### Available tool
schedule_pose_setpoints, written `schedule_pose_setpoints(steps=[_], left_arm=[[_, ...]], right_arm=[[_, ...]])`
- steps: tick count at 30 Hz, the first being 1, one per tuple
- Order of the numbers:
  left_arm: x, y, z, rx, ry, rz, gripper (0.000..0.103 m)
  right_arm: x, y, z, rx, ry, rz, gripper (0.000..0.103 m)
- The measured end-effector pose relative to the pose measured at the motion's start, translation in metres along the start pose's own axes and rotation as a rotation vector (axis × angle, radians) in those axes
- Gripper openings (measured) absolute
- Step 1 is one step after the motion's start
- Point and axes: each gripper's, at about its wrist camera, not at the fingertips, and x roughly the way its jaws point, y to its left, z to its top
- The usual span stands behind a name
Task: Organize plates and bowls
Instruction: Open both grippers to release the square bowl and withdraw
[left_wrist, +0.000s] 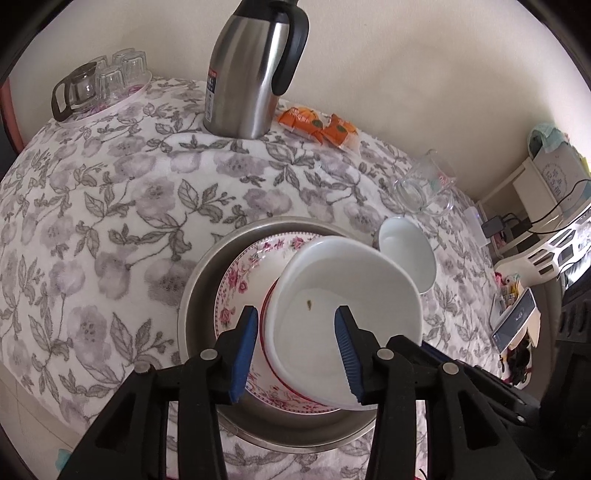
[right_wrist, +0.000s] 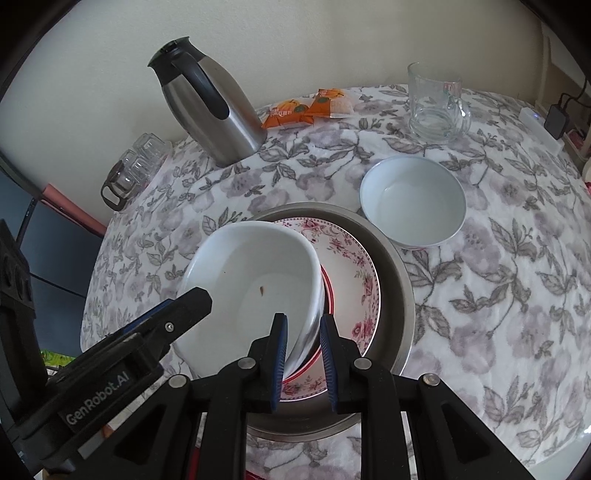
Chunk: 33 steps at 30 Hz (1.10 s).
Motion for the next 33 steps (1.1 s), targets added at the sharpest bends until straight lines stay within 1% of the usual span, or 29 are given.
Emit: schedule_pose_setpoints(steps=[1, 3, 7, 11, 15, 18, 21, 22, 24, 26, 27, 29, 30, 32, 33], left_arm=[[0.0, -0.002, 0.0, 0.001, 0.008, -0.028, 0.045], [0.0, -0.004, -0.001, 0.009, 0.006, -0.025, 0.045], [0.001, -0.004, -0.001, 0.007, 0.009, -0.024, 0.045], [0.0, -0.003, 0.0, 0.002, 0.006, -0.033, 0.045], [-0.003, -0.001, 0.0, -0.007, -0.003, -0.028, 0.045], [-0.008, 0.0, 0.001, -0.017, -0.024, -0.028, 0.045], [-0.016, 0.0, 0.003, -0.022, -0.061, -0.007, 0.046], [-0.019, 0.001, 0.004, -0.028, -0.073, 0.002, 0.048], [-0.02, 0.004, 0.005, -0.047, -0.081, 0.007, 0.054], [-0.021, 0.008, 0.006, -0.06, -0.085, 0.036, 0.057], [-0.021, 0.009, 0.006, -0.063, -0.087, 0.051, 0.059], [-0.021, 0.011, 0.006, -0.069, -0.091, 0.075, 0.063], [-0.02, 0.012, 0.006, -0.071, -0.093, 0.083, 0.065], [-0.018, 0.012, 0.007, -0.072, -0.092, 0.101, 0.066], [-0.017, 0.012, 0.007, -0.072, -0.09, 0.109, 0.069]], right_arm=[[-0.001, 0.001, 0.0, 0.002, 0.0, 0.006, 0.021], [-0.003, 0.0, 0.0, 0.0, -0.006, 0.003, 0.022], [-0.004, -0.002, 0.001, 0.015, -0.007, 0.026, 0.022], [-0.005, -0.002, 0.001, 0.015, -0.009, 0.019, 0.022], [-0.015, -0.003, 0.002, 0.02, -0.038, 0.014, 0.022], [-0.028, -0.005, 0.004, 0.024, -0.079, 0.012, 0.021], [-0.035, -0.008, 0.006, 0.033, -0.106, 0.001, 0.021], [-0.035, -0.011, 0.007, 0.038, -0.109, -0.007, 0.021], [-0.034, -0.016, 0.008, 0.061, -0.105, -0.024, 0.029], [-0.03, -0.023, 0.009, 0.088, -0.09, -0.039, 0.044], [-0.028, -0.026, 0.009, 0.1, -0.087, -0.049, 0.047], [-0.028, -0.031, 0.009, 0.113, -0.09, -0.061, 0.058], [-0.028, -0.033, 0.01, 0.116, -0.092, -0.065, 0.06], [-0.028, -0.034, 0.01, 0.116, -0.097, -0.073, 0.068], [-0.028, -0.034, 0.01, 0.114, -0.1, -0.077, 0.07]])
